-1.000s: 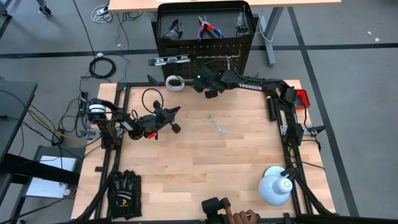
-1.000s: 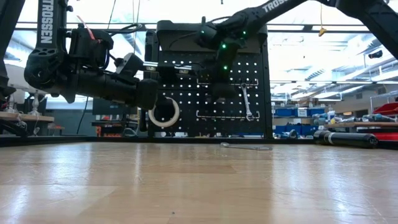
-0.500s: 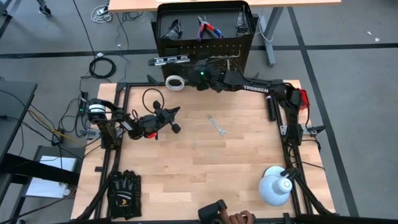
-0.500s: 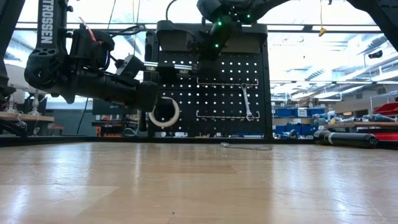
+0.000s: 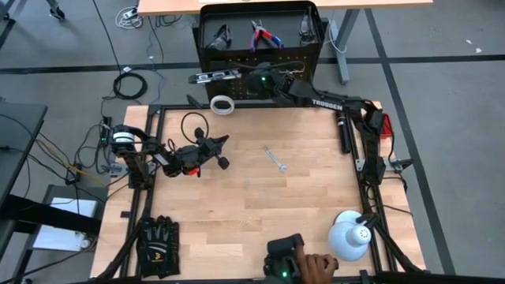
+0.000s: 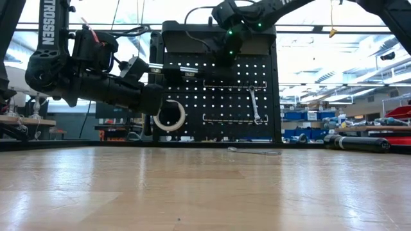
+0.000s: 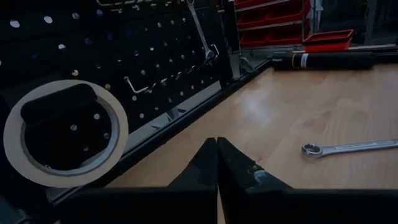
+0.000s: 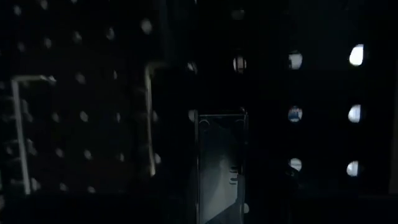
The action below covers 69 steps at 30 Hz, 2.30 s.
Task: Hang tools onto peg board
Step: Hang the utility knife blades on the peg board, then hang the silver wrench on the peg board
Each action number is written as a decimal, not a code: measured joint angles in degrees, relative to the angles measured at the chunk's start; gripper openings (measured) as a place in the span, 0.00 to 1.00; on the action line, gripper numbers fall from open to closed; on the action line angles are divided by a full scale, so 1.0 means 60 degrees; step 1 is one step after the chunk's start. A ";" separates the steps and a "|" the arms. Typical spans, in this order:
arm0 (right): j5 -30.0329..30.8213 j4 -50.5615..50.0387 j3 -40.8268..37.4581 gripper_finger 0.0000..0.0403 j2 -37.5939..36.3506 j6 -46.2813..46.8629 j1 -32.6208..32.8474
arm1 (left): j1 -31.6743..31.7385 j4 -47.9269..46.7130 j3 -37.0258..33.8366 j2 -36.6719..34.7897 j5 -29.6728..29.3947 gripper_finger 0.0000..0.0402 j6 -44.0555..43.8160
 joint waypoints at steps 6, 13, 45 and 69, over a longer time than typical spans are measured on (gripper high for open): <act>0.0272 -0.0512 0.0000 0.44 0.0007 0.0793 -0.0138 | 0.0000 -0.0005 0.0000 0.0000 0.0000 0.00 0.0001; 0.0092 -0.0700 0.0000 0.61 0.0007 0.0982 -0.0086 | 0.0000 -0.0003 0.0000 0.0000 0.0000 0.00 0.0001; -0.0368 -0.4358 -0.0105 0.59 -0.0029 0.9260 0.2158 | 0.0000 0.0087 0.0000 0.0000 0.0068 0.00 -0.0004; -0.1694 -0.4350 -0.4902 0.39 -0.0419 1.4795 0.3929 | 0.0000 0.0530 0.0000 -0.0004 0.1225 0.00 -0.0496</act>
